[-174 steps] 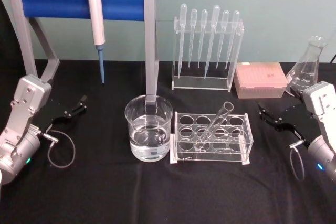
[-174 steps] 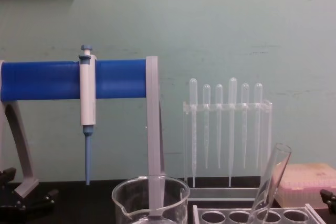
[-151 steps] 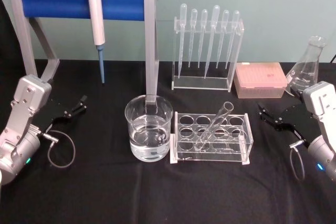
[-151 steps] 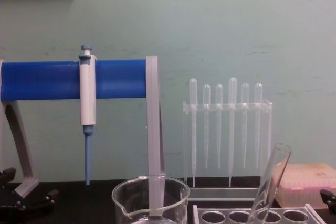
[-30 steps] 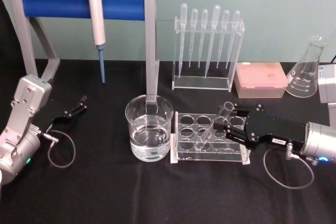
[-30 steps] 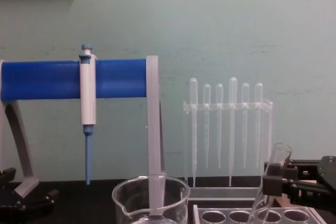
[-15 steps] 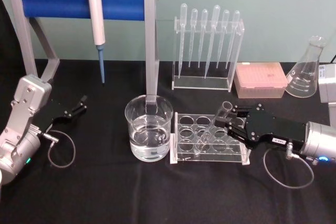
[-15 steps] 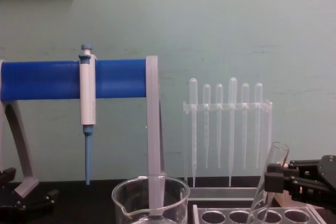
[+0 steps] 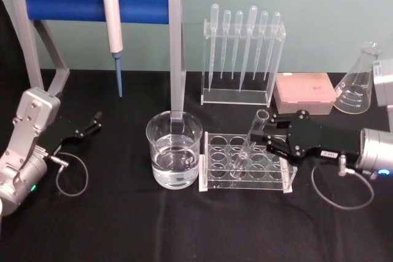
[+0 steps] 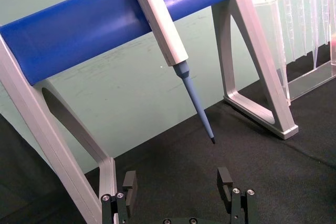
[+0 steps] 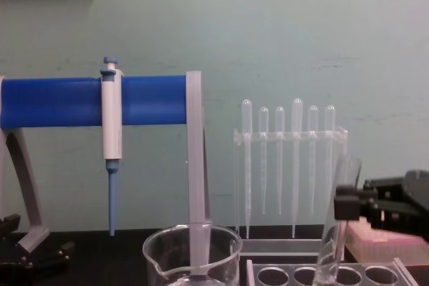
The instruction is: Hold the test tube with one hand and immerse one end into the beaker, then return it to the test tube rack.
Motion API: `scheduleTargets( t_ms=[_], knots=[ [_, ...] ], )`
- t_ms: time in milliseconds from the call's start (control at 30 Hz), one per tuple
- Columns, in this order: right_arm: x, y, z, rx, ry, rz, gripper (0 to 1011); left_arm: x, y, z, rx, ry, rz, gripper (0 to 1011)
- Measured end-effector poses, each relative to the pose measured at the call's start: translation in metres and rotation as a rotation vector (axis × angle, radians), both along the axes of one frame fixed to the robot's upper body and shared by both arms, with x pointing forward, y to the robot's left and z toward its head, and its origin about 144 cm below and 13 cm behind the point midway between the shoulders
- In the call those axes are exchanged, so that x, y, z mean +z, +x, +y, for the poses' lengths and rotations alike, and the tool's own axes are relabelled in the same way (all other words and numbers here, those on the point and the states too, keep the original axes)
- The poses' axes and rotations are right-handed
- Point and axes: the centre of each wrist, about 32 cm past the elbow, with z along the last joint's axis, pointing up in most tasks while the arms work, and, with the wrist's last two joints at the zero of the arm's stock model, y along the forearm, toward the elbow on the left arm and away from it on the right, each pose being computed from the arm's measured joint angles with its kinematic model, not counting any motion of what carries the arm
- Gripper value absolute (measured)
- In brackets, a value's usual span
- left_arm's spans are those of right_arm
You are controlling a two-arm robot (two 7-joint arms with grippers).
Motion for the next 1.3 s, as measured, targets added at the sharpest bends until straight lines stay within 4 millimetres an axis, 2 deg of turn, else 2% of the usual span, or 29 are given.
scheduleTargets(
  t_ms=[400,667,933,1300],
  knots=[
    [0.057,0.008,-0.003,0.034,-0.022,-0.03,238,0.0,0.0,0.0,0.0,0.0,0.0,1000],
    [0.083,0.012,-0.004,0.052,-0.03,-0.031,238,0.0,0.0,0.0,0.0,0.0,0.0,1000],
    [0.101,0.017,-0.005,0.062,-0.058,-0.023,238,0.0,0.0,0.0,0.0,0.0,0.0,1000],
    [0.109,0.02,-0.003,0.073,-0.08,-0.02,238,0.0,0.0,0.0,0.0,0.0,0.0,1000]
  ],
)
